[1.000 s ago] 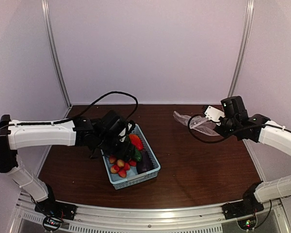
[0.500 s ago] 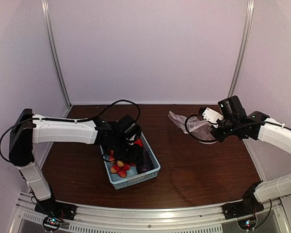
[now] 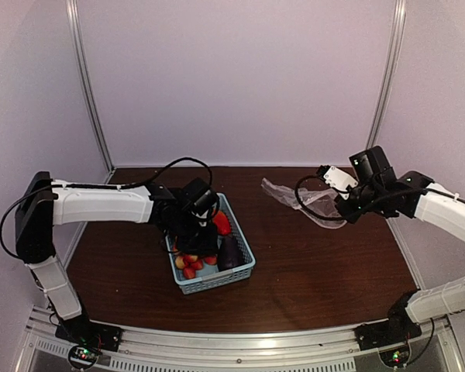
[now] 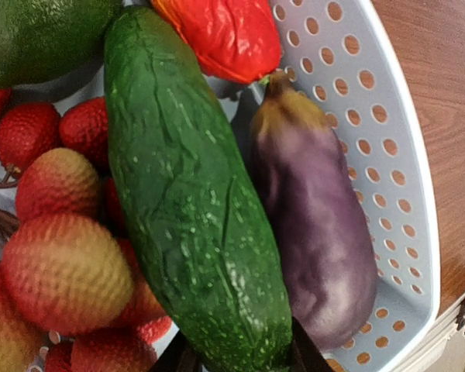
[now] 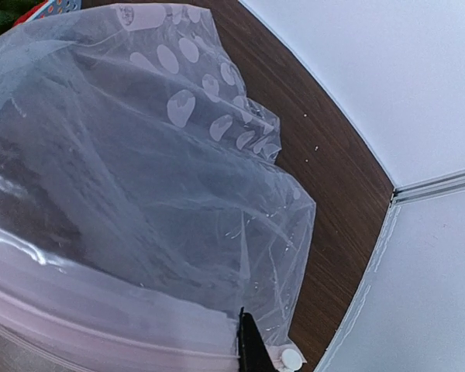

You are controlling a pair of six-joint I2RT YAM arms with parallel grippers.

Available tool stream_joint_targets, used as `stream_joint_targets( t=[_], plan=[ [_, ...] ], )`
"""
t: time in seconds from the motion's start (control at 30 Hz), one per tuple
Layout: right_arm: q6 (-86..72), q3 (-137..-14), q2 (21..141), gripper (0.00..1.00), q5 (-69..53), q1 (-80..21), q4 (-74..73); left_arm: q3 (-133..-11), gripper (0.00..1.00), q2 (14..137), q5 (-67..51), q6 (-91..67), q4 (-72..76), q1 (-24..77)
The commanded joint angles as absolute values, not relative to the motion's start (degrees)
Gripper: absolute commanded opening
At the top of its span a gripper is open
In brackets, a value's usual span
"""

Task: Place the food in the zip-top bag and seal the zipper
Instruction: Pick up the fake vegetable from the bin, then place the fake vegetable in the zipper food storage bag.

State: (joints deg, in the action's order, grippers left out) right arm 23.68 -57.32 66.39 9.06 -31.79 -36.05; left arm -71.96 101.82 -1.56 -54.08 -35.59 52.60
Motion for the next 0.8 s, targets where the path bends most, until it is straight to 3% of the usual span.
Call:
stream_joint_targets(
  t=[0.0,0.23,0.4,0.53,0.57,0.63,0.67,0.77],
  plan=[
    [21.4,-62.7,67.2,0.00,10.8,-32.1,-39.5,-74.0,0.17,94.2,-1.3,-50.6,-39.0,52.7],
    [20.2,-68.7,70.9,0.00,16.3,-32.1,-40.6,-75.7,0.00,85.3,-4.5,-47.7,-43.2,52.9],
    [18.7,-71.0,73.4,0.00,22.1,-30.6,-39.7,-75.2,0.00,80.7,-15.5,-42.9,-32.2,54.3],
    [19.1,-74.5,73.8,0.00,25.8,-28.3,-40.2,-75.7,0.00,81.0,-11.9,-42.9,-34.7,54.4],
    [19.7,-74.7,73.6,0.00,28.6,-28.1,-39.7,-76.2,0.07,81.6,-8.4,-43.3,-37.0,54.3],
    [20.1,-74.7,73.4,0.00,33.1,-28.2,-38.0,-76.8,0.31,83.4,-1.7,-44.8,-40.5,53.9],
    [19.7,-74.4,73.6,0.00,32.5,-28.2,-38.0,-77.0,0.32,84.6,-1.0,-45.0,-40.7,53.4],
    [18.5,-72.3,76.0,0.00,29.0,-28.2,-38.5,-77.7,0.15,87.9,-1.6,-43.3,-37.4,52.6]
  ],
)
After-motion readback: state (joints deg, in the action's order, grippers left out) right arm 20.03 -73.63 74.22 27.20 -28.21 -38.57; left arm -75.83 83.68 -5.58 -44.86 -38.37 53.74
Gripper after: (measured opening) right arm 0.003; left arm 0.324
